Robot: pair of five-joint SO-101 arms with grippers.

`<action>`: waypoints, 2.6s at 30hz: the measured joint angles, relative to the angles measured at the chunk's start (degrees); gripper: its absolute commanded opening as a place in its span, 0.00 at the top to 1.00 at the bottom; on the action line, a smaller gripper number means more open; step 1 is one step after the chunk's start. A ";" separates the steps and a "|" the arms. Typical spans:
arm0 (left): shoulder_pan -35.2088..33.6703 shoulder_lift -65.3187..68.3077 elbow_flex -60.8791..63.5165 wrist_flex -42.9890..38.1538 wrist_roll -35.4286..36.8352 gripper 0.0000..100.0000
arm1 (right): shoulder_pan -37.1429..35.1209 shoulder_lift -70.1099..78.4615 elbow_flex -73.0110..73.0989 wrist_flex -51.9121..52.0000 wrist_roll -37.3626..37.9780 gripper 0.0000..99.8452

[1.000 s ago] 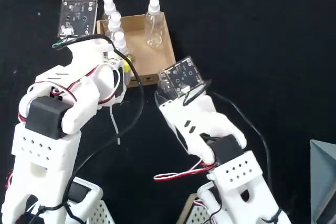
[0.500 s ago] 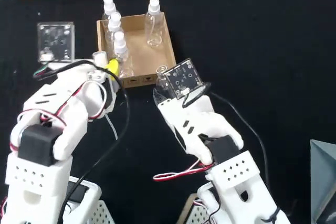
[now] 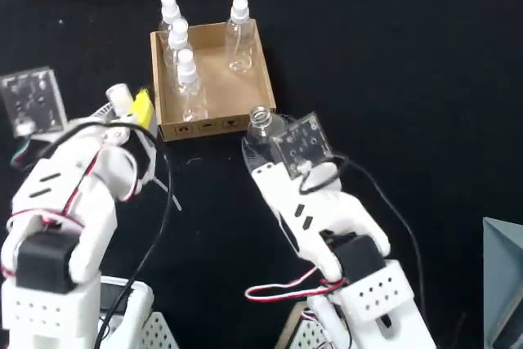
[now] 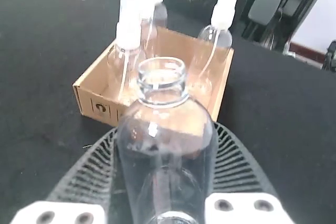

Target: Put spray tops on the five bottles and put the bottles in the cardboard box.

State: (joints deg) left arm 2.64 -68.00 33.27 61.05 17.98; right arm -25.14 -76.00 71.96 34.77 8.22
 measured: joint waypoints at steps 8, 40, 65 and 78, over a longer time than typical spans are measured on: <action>-1.49 -5.89 2.46 0.00 2.37 0.97 | 0.00 -1.49 0.35 0.00 0.00 0.89; -8.97 -8.79 2.64 -2.99 6.68 0.97 | -12.31 -1.49 13.45 -10.73 8.18 0.89; -7.91 -26.55 10.90 -9.32 8.79 0.97 | -19.08 -1.49 14.59 -10.99 8.88 0.89; -7.30 -26.99 13.36 -9.32 8.79 0.97 | -21.36 -1.49 14.95 -10.99 10.90 0.89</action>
State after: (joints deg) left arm -4.66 -94.99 46.64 51.74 26.77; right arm -46.51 -77.49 86.90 23.78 19.12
